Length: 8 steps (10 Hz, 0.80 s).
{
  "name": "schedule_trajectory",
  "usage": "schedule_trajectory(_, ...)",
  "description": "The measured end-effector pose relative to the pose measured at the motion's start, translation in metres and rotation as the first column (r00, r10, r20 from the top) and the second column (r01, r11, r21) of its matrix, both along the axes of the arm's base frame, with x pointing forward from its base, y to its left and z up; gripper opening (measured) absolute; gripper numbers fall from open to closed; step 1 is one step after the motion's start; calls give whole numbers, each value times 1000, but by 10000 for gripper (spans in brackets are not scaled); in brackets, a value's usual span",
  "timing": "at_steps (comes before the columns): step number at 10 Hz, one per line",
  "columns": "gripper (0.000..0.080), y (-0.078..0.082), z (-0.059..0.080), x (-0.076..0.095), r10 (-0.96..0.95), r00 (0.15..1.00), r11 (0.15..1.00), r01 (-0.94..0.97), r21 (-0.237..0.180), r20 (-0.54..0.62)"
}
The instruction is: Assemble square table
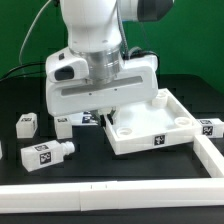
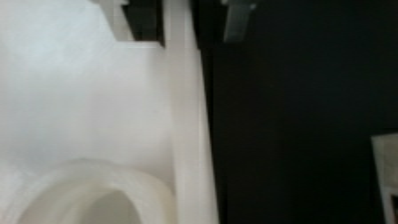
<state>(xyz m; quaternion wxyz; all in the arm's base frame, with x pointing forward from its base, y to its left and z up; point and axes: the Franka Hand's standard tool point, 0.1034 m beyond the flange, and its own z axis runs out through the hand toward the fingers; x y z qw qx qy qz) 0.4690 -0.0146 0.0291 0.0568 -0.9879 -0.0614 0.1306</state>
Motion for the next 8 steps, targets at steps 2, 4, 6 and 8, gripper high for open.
schedule_trajectory(2, 55, 0, -3, -4, 8, 1000, 1000, -8, 3, -8)
schedule_trajectory(4, 55, -1, -3, -5, 7, 1000, 1000, -7, 2, -10)
schedule_trajectory(6, 55, -15, 3, -12, -75, 997, 997, 75, -23, -19)
schedule_trajectory(8, 55, -11, -4, -7, -140, 990, 989, 138, -46, -37)
